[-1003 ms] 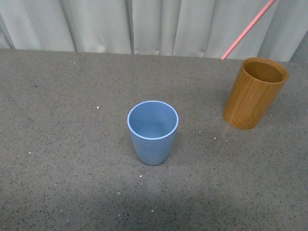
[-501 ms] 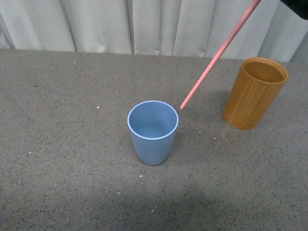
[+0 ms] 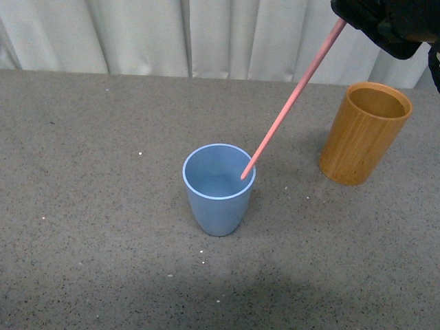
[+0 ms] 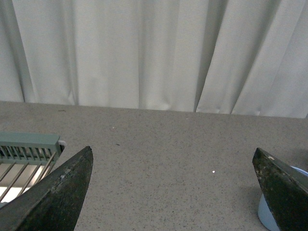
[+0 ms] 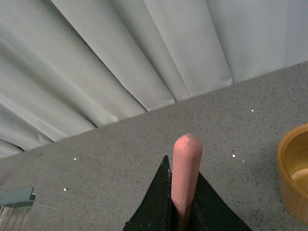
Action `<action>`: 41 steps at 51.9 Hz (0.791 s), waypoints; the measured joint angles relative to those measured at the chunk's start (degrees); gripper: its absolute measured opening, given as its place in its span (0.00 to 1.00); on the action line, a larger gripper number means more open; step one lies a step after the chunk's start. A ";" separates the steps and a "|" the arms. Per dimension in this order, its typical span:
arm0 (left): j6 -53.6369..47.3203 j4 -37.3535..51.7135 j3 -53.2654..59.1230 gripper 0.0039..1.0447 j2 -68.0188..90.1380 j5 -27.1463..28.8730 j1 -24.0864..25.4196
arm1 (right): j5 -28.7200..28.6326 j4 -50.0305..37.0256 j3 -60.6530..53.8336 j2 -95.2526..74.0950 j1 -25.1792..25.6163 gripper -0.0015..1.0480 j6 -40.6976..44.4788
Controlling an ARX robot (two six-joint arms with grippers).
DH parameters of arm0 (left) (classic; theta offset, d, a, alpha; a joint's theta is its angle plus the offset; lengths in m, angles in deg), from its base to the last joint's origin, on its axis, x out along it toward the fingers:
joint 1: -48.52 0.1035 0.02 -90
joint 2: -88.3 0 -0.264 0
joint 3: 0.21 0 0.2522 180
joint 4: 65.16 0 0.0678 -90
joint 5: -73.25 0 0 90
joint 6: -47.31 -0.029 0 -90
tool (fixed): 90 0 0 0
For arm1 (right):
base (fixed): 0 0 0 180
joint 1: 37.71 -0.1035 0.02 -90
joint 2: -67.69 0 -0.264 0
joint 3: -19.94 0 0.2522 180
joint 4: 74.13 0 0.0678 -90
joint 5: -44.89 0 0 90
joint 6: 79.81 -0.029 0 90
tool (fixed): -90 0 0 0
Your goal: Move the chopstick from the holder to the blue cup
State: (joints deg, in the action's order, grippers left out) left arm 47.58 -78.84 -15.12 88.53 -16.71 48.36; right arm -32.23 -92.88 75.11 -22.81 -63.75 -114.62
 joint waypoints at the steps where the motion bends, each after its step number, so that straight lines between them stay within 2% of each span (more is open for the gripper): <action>1: 0.00 0.00 0.00 0.94 0.00 0.00 0.00 | 0.02 0.00 0.00 -0.11 0.00 0.03 0.02; 22: 0.00 0.00 0.00 0.94 0.00 0.00 0.00 | 0.50 -0.31 1.42 -1.03 -0.94 0.04 1.16; 31: 0.00 0.00 0.00 0.94 0.00 0.00 0.00 | -0.92 -0.92 1.84 -1.01 -1.81 0.41 1.86; 41: 0.00 0.00 0.00 0.94 0.00 0.00 0.00 | 0.09 -1.14 1.86 -0.59 -1.44 0.83 2.05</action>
State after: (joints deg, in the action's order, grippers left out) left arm 47.58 -78.84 -15.12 88.53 -16.71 48.36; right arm -32.14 -94.02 76.97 -23.40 -65.19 -112.56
